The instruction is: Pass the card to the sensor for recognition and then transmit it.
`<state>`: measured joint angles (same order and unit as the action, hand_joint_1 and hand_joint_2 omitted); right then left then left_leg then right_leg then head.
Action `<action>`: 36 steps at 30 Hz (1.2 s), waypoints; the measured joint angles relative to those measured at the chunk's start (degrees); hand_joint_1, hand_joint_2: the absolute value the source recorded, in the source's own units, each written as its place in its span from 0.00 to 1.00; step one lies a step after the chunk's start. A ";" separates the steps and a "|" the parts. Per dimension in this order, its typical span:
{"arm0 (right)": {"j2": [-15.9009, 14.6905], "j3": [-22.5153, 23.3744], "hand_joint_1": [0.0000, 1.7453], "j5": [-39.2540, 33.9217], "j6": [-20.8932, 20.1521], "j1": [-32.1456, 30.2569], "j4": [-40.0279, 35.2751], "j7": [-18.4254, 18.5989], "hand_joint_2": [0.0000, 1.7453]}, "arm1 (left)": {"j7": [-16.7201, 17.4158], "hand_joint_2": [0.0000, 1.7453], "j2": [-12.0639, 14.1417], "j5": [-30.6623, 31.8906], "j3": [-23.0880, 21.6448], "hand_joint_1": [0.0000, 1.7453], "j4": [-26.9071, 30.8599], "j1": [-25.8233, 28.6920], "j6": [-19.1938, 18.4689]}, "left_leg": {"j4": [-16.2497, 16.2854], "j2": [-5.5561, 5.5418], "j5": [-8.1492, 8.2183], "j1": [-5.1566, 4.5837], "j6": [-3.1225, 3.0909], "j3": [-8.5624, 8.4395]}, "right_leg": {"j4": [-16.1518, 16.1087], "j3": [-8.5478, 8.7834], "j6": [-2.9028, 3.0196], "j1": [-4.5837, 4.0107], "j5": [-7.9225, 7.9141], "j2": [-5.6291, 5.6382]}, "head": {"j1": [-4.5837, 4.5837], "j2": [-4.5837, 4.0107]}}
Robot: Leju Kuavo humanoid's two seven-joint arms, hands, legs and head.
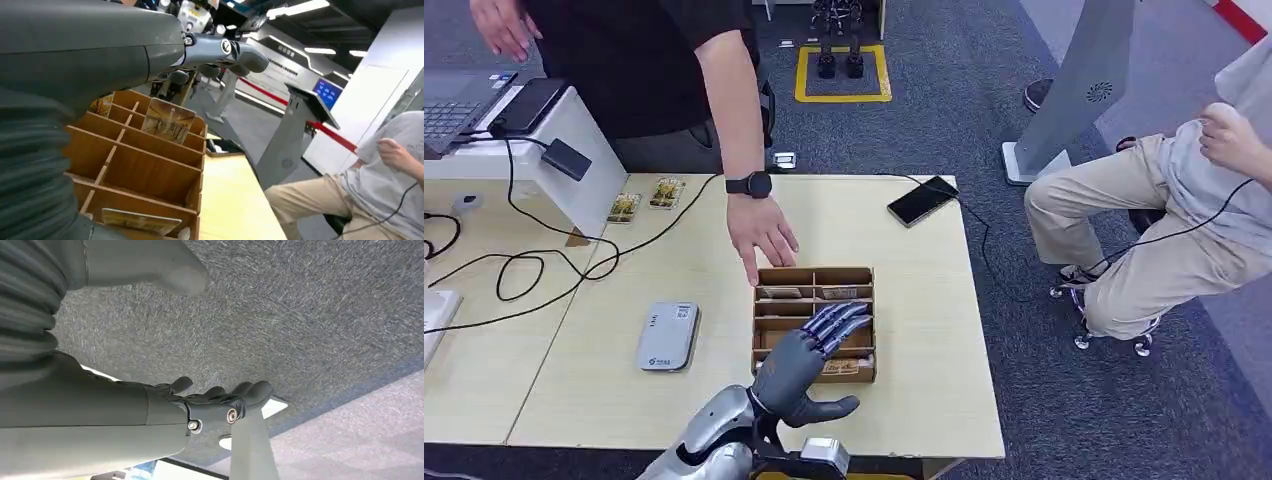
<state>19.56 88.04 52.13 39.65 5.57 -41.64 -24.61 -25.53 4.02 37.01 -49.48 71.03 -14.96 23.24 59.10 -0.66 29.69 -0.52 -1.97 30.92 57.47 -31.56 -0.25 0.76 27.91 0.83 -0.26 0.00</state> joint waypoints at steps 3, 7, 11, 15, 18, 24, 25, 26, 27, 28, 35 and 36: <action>0.00 0.00 0.00 0.02 0.00 0.00 0.00 0.11 1.00 | 0.37 1.00 -0.53 1.53 0.00 0.00 -0.33 0.18 1.07 | 0.00 0.00 0.00 0.00 0.00 -0.01 | 0.00 0.00 0.00 0.00 0.00 0.00 | 0.00 0.00; 0.00 0.00 0.00 0.37 0.00 0.00 0.00 0.79 1.00 | 0.57 1.00 -1.25 2.92 0.00 0.00 -0.90 0.24 2.75 | 0.00 0.00 0.00 0.00 0.00 -0.01 | 0.00 0.00 0.00 0.00 0.00 0.00 | 0.00 0.00; 0.00 0.00 0.00 0.44 0.00 0.00 0.00 0.77 1.00 | 1.38 1.00 -1.95 5.31 0.02 0.00 -1.40 0.33 5.33 | 0.00 0.00 0.00 0.00 0.00 0.00 | 0.00 0.00 0.00 0.00 0.00 0.00 | 0.00 0.00; 0.00 0.00 0.00 0.33 0.00 -0.01 0.00 0.44 1.00 | 2.36 1.00 -2.17 8.43 0.02 0.00 -1.99 0.38 7.16 | 0.00 0.00 0.00 0.00 0.00 0.00 | 0.00 0.00 0.00 0.00 0.00 0.00 | 0.00 0.00; 0.00 0.00 0.00 0.44 0.00 -0.01 0.02 0.61 1.00 | 3.91 1.00 -2.19 11.74 0.02 0.00 -2.49 0.37 8.90 | 0.00 0.00 0.00 0.00 0.00 0.00 | 0.00 0.00 0.00 0.00 0.00 -0.01 | 0.00 0.00; 0.00 0.00 0.00 0.70 0.00 -0.02 0.04 1.07 1.00 | 13.98 1.00 -2.08 28.57 0.02 0.00 -5.00 -0.34 11.17 | 0.00 0.00 -0.01 0.00 0.00 -0.01 | 0.00 0.00 0.00 0.00 0.00 0.00 | 0.00 0.00; 0.00 0.00 0.00 0.76 0.00 -0.03 0.04 1.49 1.00 | 15.70 1.00 -2.10 30.72 0.02 0.00 -5.31 -0.52 11.17 | 0.00 0.00 -0.01 0.00 0.00 -0.01 | 0.00 0.00 0.00 0.00 -0.01 0.00 | 0.00 0.00; 0.00 0.00 0.00 0.68 0.00 -0.05 0.04 1.46 1.00 | 17.38 1.00 -2.10 32.64 0.02 0.00 -5.60 -0.65 11.14 | 0.00 0.00 -0.01 0.00 0.00 -0.02 | 0.00 0.00 0.00 0.00 -0.01 0.00 | 0.00 0.00; 0.00 0.00 0.00 0.46 0.00 -0.08 0.04 1.38 1.00 | 18.77 1.00 -2.08 34.18 0.02 0.00 -5.83 -0.74 11.14 | 0.00 0.00 -0.01 0.00 0.00 -0.02 | 0.00 0.00 0.00 0.00 -0.01 0.00 | 0.00 0.00; 0.00 0.00 0.00 0.39 0.00 -0.11 0.02 1.35 1.00 | 19.54 1.00 -2.10 34.94 0.02 0.00 -5.99 -0.80 11.12 | 0.00 0.00 -0.01 0.00 0.00 -0.01 | 0.00 0.00 0.00 0.00 -0.01 0.00 | 0.00 0.00; 0.00 0.00 0.00 0.04 0.00 -0.34 -0.04 2.38 1.00 | 24.98 1.00 -2.17 39.23 0.07 0.00 -6.40 -0.83 11.06 | 0.00 0.00 -0.01 0.00 0.00 -0.01 | 0.00 0.00 0.00 0.00 -0.01 0.00 | 0.00 0.00; 0.00 0.00 0.00 0.04 0.00 -0.36 -0.04 2.64 1.00 | 25.83 1.00 -2.19 39.76 0.09 0.00 -6.40 -0.82 10.97 | 0.00 0.00 -0.01 0.00 0.00 -0.01 | 0.00 0.01 0.00 0.00 -0.01 0.00 | 0.00 0.00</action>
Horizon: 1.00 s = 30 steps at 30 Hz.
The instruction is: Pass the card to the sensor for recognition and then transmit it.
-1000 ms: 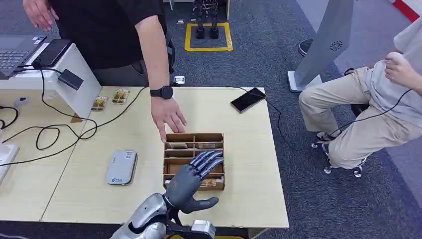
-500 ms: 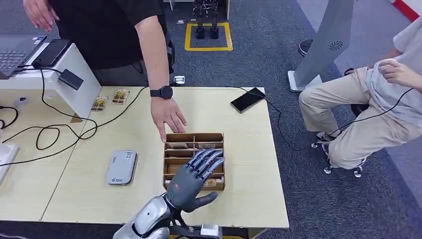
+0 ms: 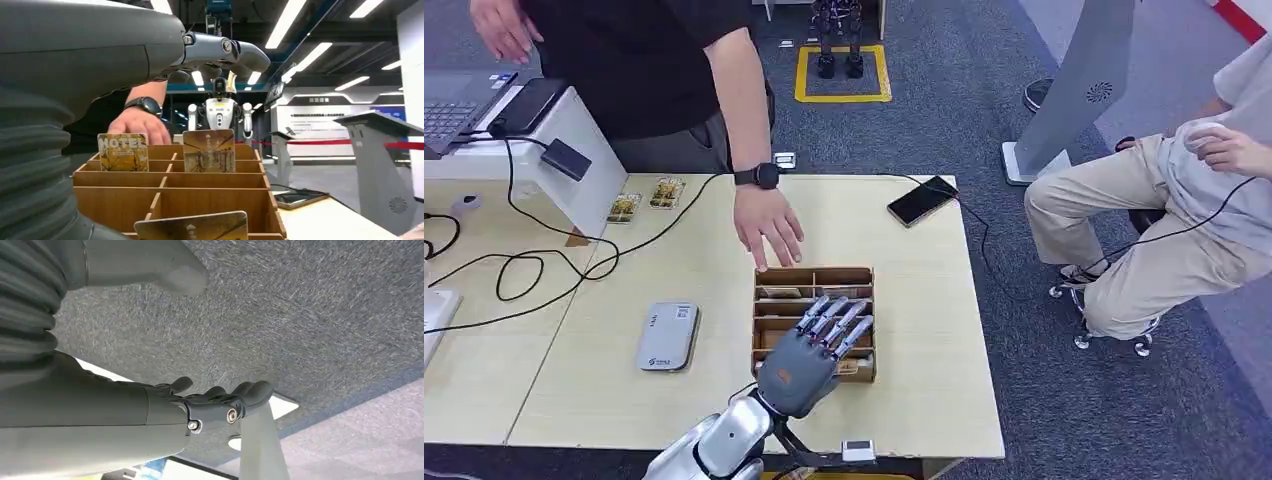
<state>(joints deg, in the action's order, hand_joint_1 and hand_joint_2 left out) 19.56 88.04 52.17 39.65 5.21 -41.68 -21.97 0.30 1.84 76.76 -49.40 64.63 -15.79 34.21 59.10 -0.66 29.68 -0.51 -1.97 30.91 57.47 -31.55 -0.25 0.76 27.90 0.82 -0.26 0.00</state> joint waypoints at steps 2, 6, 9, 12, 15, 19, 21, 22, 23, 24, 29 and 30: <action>0.00 0.00 0.00 -0.22 0.00 -0.07 -0.18 0.63 1.00 | 1.65 1.00 -0.20 0.94 0.18 0.00 0.00 0.12 -0.22 | 0.00 0.00 0.00 0.00 0.00 0.00 | 0.00 0.00 0.00 0.00 0.00 0.00 | 0.00 0.00; 0.00 0.00 0.00 -0.31 0.00 -0.37 -0.52 1.49 1.00 | 2.78 1.00 -0.81 1.62 1.16 0.00 0.00 0.86 -1.16 | 0.00 0.00 0.00 0.00 0.00 0.00 | 0.00 0.01 0.00 0.00 0.00 0.00 | 0.02 0.00; 0.00 0.00 0.00 -0.13 0.00 -0.50 -0.68 1.71 1.00 | 2.85 1.00 -1.09 1.68 1.75 0.00 0.00 1.09 -1.22 | 0.00 0.00 0.00 0.00 0.00 0.00 | 0.00 0.01 0.00 0.00 0.00 0.00 | 0.00 0.00; 0.00 0.00 0.00 -0.35 0.00 -0.52 -0.79 1.60 1.00 | 2.17 1.00 -1.14 1.81 2.23 0.00 0.00 1.22 -1.73 | 0.00 0.00 0.00 0.00 0.00 0.00 | 0.00 0.01 0.00 0.00 0.00 0.00 | 0.00 0.00; 0.00 0.00 0.00 -0.61 0.00 -0.52 -0.79 1.21 1.00 | 1.04 1.00 -1.14 1.44 2.54 0.00 0.00 1.39 -2.42 | 0.00 0.00 0.00 0.00 0.00 0.00 | 0.00 0.01 0.00 0.00 0.00 0.00 | 0.00 0.00; 0.00 0.00 0.00 -1.09 0.00 -0.51 -0.79 0.40 1.00 | -0.78 1.00 -1.09 0.02 2.56 0.00 0.00 1.42 -3.06 | 0.00 0.00 0.00 0.00 0.00 0.00 | 0.00 0.01 0.00 0.00 0.00 -0.01 | 0.00 0.00; 0.00 0.00 0.00 -1.01 0.00 -0.51 -0.79 0.35 1.00 | -2.28 1.00 -1.09 -1.48 2.56 0.00 0.00 1.42 -3.23 | 0.00 0.00 0.00 0.00 0.00 0.00 | 0.00 0.01 0.00 0.00 0.00 -0.01 | 0.00 0.00; 0.00 0.00 0.00 -1.03 0.00 -0.51 -0.79 0.11 1.00 | -3.10 1.00 -1.07 -2.41 2.56 0.00 0.02 1.42 -3.23 | 0.00 0.00 0.00 0.00 0.00 0.00 | 0.00 0.02 0.00 0.00 0.00 -0.01 | 0.00 0.00; 0.00 0.00 0.00 -1.07 0.00 -0.51 -0.76 -0.17 1.00 | -3.86 1.00 -1.07 -3.21 2.56 0.00 0.02 1.43 -3.21 | 0.00 0.00 0.00 0.00 0.00 0.00 | 0.00 0.02 0.00 0.00 0.00 -0.01 | 0.00 0.00; 0.00 0.00 0.00 -0.98 0.00 -0.50 -0.76 -0.13 1.00 | -4.45 1.00 -1.05 -3.82 2.56 0.00 0.02 1.45 -3.19 | 0.00 0.00 0.00 0.00 0.00 0.00 | 0.00 0.02 0.00 0.00 0.00 -0.01 | 0.00 0.00; 0.00 0.00 0.00 -1.03 0.00 -0.47 -0.76 -0.50 1.00 | -5.83 1.00 -1.01 -5.49 2.56 0.00 0.17 1.59 -3.04 | 0.00 -0.01 0.00 0.00 0.00 0.00 | 0.00 0.02 0.00 0.00 0.00 -0.01 | 0.00 0.00; 0.00 0.00 0.00 -1.07 0.00 -0.47 -0.76 -0.54 1.00 | -6.07 1.00 -1.01 -5.69 2.56 0.00 0.17 1.61 -3.04 | 0.00 -0.01 0.00 0.00 0.00 0.00 | 0.00 0.02 0.00 0.00 0.00 -0.01 | 0.00 0.00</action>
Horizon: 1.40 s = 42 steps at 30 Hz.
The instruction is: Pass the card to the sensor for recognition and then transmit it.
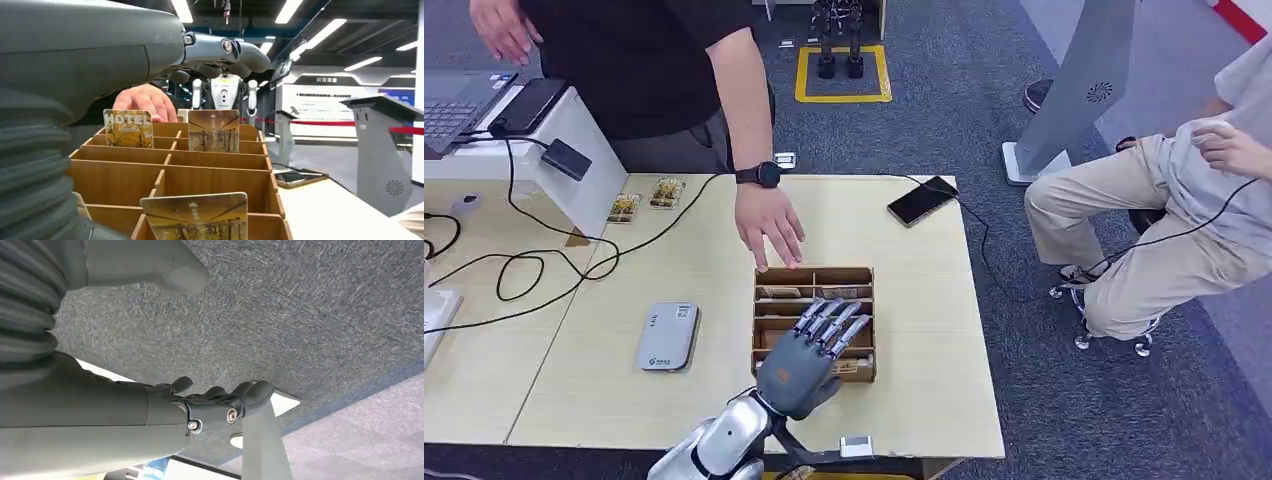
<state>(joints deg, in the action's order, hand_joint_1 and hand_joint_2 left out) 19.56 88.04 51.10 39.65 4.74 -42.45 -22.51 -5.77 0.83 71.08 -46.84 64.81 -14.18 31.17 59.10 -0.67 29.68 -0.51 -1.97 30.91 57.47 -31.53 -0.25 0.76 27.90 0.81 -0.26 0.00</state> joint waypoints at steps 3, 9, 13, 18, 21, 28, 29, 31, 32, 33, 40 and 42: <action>0.00 0.00 0.00 0.07 0.00 0.01 0.00 0.07 1.00 | -0.87 1.00 0.02 -1.16 0.00 0.00 0.13 0.08 -0.09 | 0.00 0.00 0.00 0.00 0.00 0.00 | 0.00 0.00 0.00 0.00 0.00 0.00 | 0.00 0.00; 0.00 0.00 0.00 0.13 0.00 0.02 0.00 0.13 1.00 | -1.10 1.00 0.02 -0.92 0.00 0.00 0.15 0.10 -0.24 | 0.00 0.00 0.00 0.00 0.00 0.00 | 0.00 0.00 0.00 0.00 0.00 0.00 | -0.02 0.00; 0.00 0.00 0.00 -0.13 0.00 0.03 0.00 -0.15 1.00 | 0.55 1.00 -0.09 1.05 0.00 0.00 0.15 0.10 -0.35 | 0.00 0.00 0.00 0.00 0.00 0.00 | 0.00 0.00 0.00 0.00 0.00 0.00 | 0.00 0.00; 0.00 0.00 0.00 -0.07 0.00 0.03 0.02 -0.22 1.00 | 1.73 1.00 -0.39 2.56 0.00 0.00 0.04 0.10 -1.25 | 0.00 0.00 0.00 0.00 0.00 0.00 | 0.00 0.00 0.00 0.00 0.00 0.00 | 0.00 0.00; 0.00 0.00 0.00 0.19 0.00 0.07 0.11 -0.24 1.00 | 2.36 1.00 -0.87 3.74 0.00 1.00 -0.92 0.04 -1.62 | 0.00 0.00 0.00 0.00 0.00 -0.01 | 0.00 0.00 0.00 0.00 0.00 0.00 | 0.00 0.00; 0.00 0.00 0.00 0.53 0.00 0.17 0.50 -0.85 1.00 | 3.95 1.00 -1.90 6.47 0.00 1.00 -4.87 -0.22 -2.16 | 0.00 0.00 0.00 0.00 0.00 -0.01 | 0.00 0.00 0.00 0.00 0.00 0.00 | 0.00 0.00; 0.00 0.00 0.00 0.57 0.00 0.17 0.57 -0.83 1.00 | 4.11 1.00 -2.06 6.60 -0.02 1.00 -5.33 -0.31 -2.41 | 0.00 0.00 0.00 0.00 0.00 -0.01 | 0.00 0.00 0.00 0.00 0.00 0.00 | 0.00 0.00; 0.00 0.00 0.00 0.79 0.00 0.17 0.63 -0.68 1.00 | 4.22 1.00 -2.30 6.76 -0.02 1.00 -6.28 -0.41 -2.64 | 0.00 0.00 0.00 0.00 0.00 -0.01 | 0.00 0.00 0.00 0.00 0.00 0.00 | 0.00 0.00; 0.00 0.00 0.00 0.87 0.00 0.17 0.70 -0.68 1.00 | 4.28 1.00 -2.49 7.06 0.00 1.00 -6.75 -0.45 -2.75 | 0.00 0.00 0.00 0.00 0.00 -0.01 | 0.00 0.00 0.00 0.00 0.00 0.00 | 0.00 0.00; 0.00 0.00 0.00 0.87 0.00 0.19 0.77 -0.72 1.00 | 4.44 1.00 -2.60 7.28 -0.02 1.00 -7.12 -0.58 -2.80 | 0.00 0.00 0.00 0.00 0.00 -0.01 | 0.00 0.00 0.00 0.00 0.00 0.00 | 0.00 0.00; 0.00 0.00 0.00 0.90 0.00 0.22 1.05 -0.94 1.00 | 5.38 1.00 -3.28 8.15 -0.02 1.00 -8.81 -1.26 -2.80 | 0.00 0.00 0.00 0.00 0.00 -0.04 | 0.00 0.03 0.00 0.00 0.00 -0.01 | 0.00 0.00; 0.00 0.00 0.00 0.74 0.00 0.23 1.14 -0.96 1.00 | 6.03 1.00 -3.43 8.26 0.00 1.00 -9.09 -1.23 -1.97 | 0.00 0.01 0.00 0.00 0.00 -0.04 | 0.00 0.04 0.00 0.00 0.00 -0.02 | 0.00 0.00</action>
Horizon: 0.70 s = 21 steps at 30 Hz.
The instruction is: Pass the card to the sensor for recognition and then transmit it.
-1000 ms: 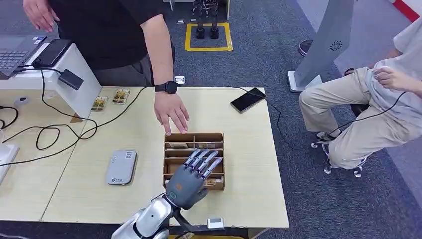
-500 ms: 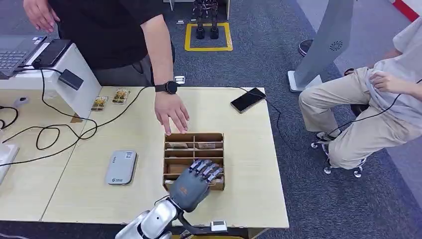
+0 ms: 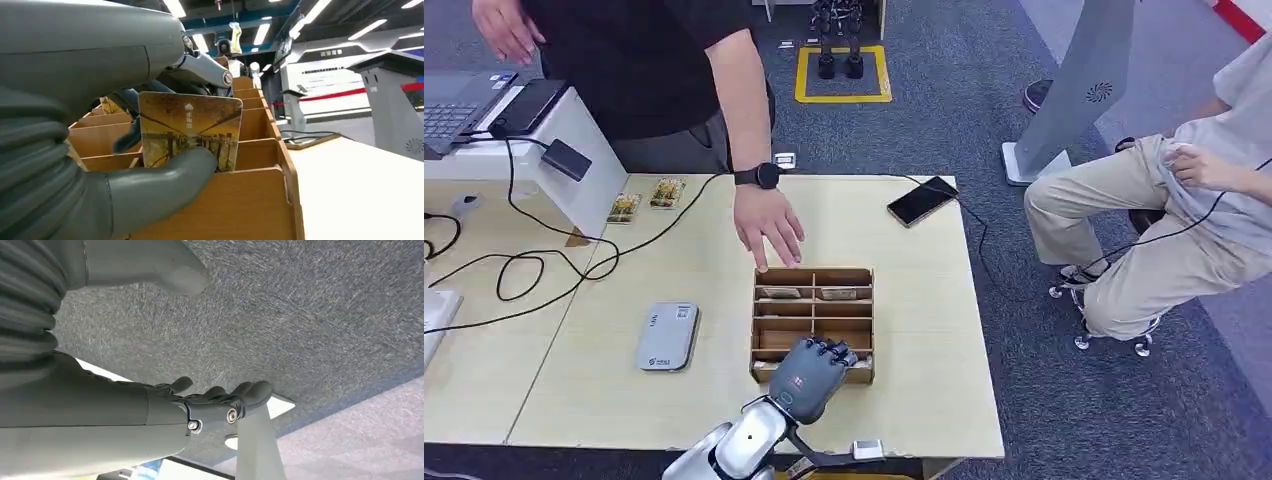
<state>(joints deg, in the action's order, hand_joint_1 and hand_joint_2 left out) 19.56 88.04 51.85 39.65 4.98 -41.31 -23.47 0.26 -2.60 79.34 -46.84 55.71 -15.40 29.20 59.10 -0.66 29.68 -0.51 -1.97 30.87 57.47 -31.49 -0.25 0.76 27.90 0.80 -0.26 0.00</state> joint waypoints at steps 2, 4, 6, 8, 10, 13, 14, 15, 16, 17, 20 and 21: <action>0.00 0.00 0.00 0.02 0.00 0.00 0.07 0.07 1.00 | 0.44 1.00 0.00 0.26 0.00 1.00 -0.13 0.09 0.73 | 0.00 0.00 0.00 0.00 0.00 0.00 | 0.00 0.00 0.00 0.00 0.00 0.00 | 0.00 0.00; 0.00 0.00 0.00 -0.28 0.00 0.02 0.17 -0.44 1.00 | 0.53 1.00 0.02 0.39 0.00 1.00 -0.24 0.32 1.58 | 0.00 0.00 0.00 0.01 0.00 0.00 | 0.00 0.00 0.00 0.00 0.00 0.00 | 0.00 0.00; 0.00 0.00 0.00 -0.39 0.00 0.04 0.24 -0.77 1.00 | 0.55 1.00 0.02 0.55 0.00 1.00 -0.24 0.62 2.34 | 0.00 0.00 0.00 0.00 0.00 0.00 | 0.00 0.00 0.00 0.00 0.00 0.00 | 0.00 0.00; 0.00 0.00 0.00 -0.50 0.00 0.04 0.28 -0.92 1.00 | 0.57 1.00 0.04 0.55 0.02 1.00 -0.24 0.90 3.13 | 0.00 -0.01 0.00 0.00 0.00 0.01 | 0.00 0.00 0.00 0.00 0.00 0.00 | 0.00 0.00; 0.00 0.00 0.00 -0.50 0.00 0.05 0.39 -0.90 1.00 | 0.55 1.00 0.04 0.44 0.33 1.00 -0.24 1.38 4.51 | 0.00 -0.01 0.00 0.00 0.00 0.01 | 0.00 0.00 0.00 0.00 0.00 0.00 | 0.00 0.00; 0.00 0.00 0.00 -0.50 0.00 0.06 0.59 -0.72 1.00 | -0.19 1.00 0.02 -0.41 1.00 1.00 0.22 2.19 7.52 | 0.00 -0.01 0.00 0.00 0.00 0.01 | 0.01 0.00 0.00 0.00 0.00 0.00 | 0.00 0.00; 0.00 0.00 0.00 -0.53 0.00 0.06 0.61 -0.81 1.00 | -0.67 1.00 0.00 -0.91 1.31 1.00 0.61 2.54 8.48 | 0.00 -0.01 0.00 0.00 0.00 0.01 | 0.00 0.00 0.00 0.00 0.00 0.00 | 0.00 0.00; 0.00 0.00 0.00 -0.66 0.00 0.07 0.66 -0.96 1.00 | -1.40 1.00 0.02 -1.58 1.62 1.00 1.31 2.97 9.16 | 0.00 -0.01 0.00 0.00 0.00 0.01 | 0.01 0.00 0.00 0.00 0.00 0.00 | 0.00 0.00; 0.00 0.00 0.00 -0.77 0.00 0.07 0.70 -1.01 1.00 | -2.08 1.00 0.02 -2.12 1.95 1.00 2.25 3.45 9.69 | 0.00 -0.01 0.00 0.00 0.00 0.01 | 0.01 0.00 0.00 0.00 0.00 0.00 | 0.00 0.00; 0.00 0.00 0.00 -0.85 0.00 0.08 0.74 -1.09 1.00 | -2.66 1.00 0.02 -2.51 2.47 1.00 3.38 3.89 10.10 | 0.00 -0.02 0.00 0.00 0.00 0.01 | 0.00 0.00 0.00 0.00 0.00 0.00 | 0.00 0.00; 0.00 0.00 0.00 -0.83 0.00 0.18 0.81 -1.05 1.00 | -3.94 1.00 0.02 -3.37 3.39 1.00 5.66 4.57 10.43 | 0.00 -0.01 0.00 0.00 0.00 0.01 | 0.01 0.01 0.00 0.00 0.00 0.00 | 0.00 0.00; 0.00 0.00 0.00 -0.83 0.00 0.19 0.85 -1.07 1.00 | -5.10 1.00 0.00 -4.04 3.82 1.00 7.05 5.10 10.45 | 0.00 0.00 0.00 0.00 0.00 0.00 | 0.00 0.01 0.00 0.00 0.00 0.00 | 0.00 0.00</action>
<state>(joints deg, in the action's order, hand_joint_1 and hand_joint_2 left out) 19.56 88.04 51.01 39.65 5.16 -40.46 -24.54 -4.84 -2.60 75.30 -43.02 62.76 -10.30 39.65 59.10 -0.67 29.68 -0.51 -1.97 30.87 57.48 -31.48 -0.25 0.76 27.89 0.79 -0.26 0.00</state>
